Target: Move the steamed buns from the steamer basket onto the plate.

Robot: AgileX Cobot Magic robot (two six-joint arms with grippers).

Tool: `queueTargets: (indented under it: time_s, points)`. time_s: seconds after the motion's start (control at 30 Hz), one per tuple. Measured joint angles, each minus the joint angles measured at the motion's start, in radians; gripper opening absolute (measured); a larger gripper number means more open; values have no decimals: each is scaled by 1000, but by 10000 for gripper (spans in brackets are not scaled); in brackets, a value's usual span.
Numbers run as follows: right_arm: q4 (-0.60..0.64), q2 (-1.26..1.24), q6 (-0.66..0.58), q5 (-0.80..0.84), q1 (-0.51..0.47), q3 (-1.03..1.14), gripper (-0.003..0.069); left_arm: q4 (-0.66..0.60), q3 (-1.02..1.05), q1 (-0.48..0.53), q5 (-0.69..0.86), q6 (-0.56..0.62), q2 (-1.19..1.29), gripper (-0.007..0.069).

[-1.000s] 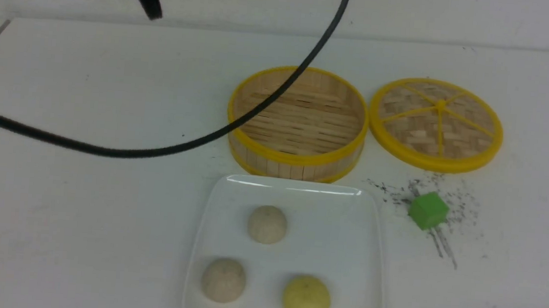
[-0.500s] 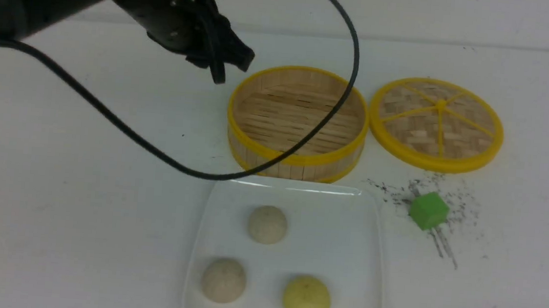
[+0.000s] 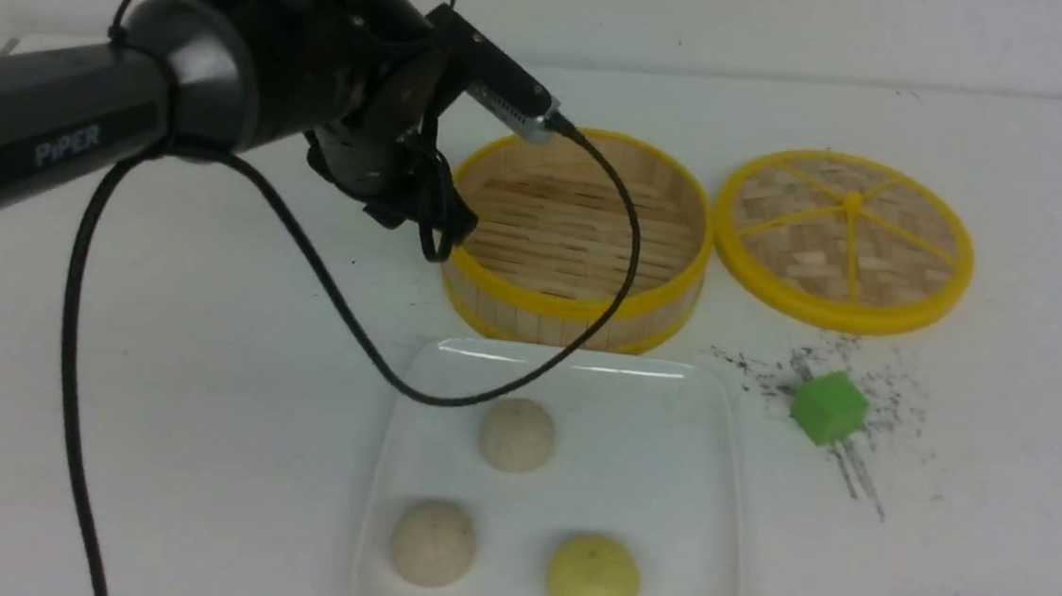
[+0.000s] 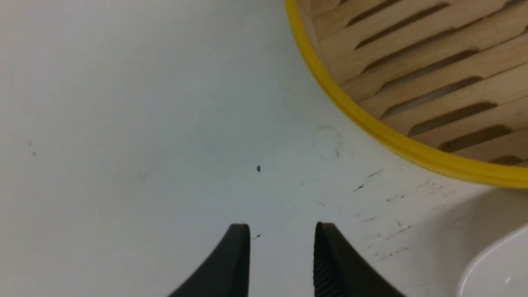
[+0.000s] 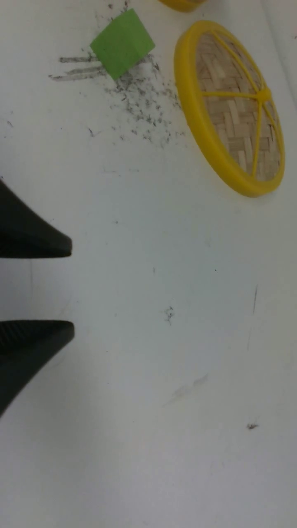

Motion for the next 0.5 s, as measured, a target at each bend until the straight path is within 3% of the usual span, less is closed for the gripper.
queueTargets:
  time_s: [0.13, 0.27, 0.5]
  points:
    - [0, 0, 0, 0, 0, 0, 239, 16, 0, 9, -70, -113, -99, 250]
    - [0, 0, 1, 0, 0, 0, 239, 21, 0, 10, -81, -140, -174, 250]
    - [0, 0, 2, 0, 0, 0, 240, -82, 62, 11, -40, -234, -285, 250]
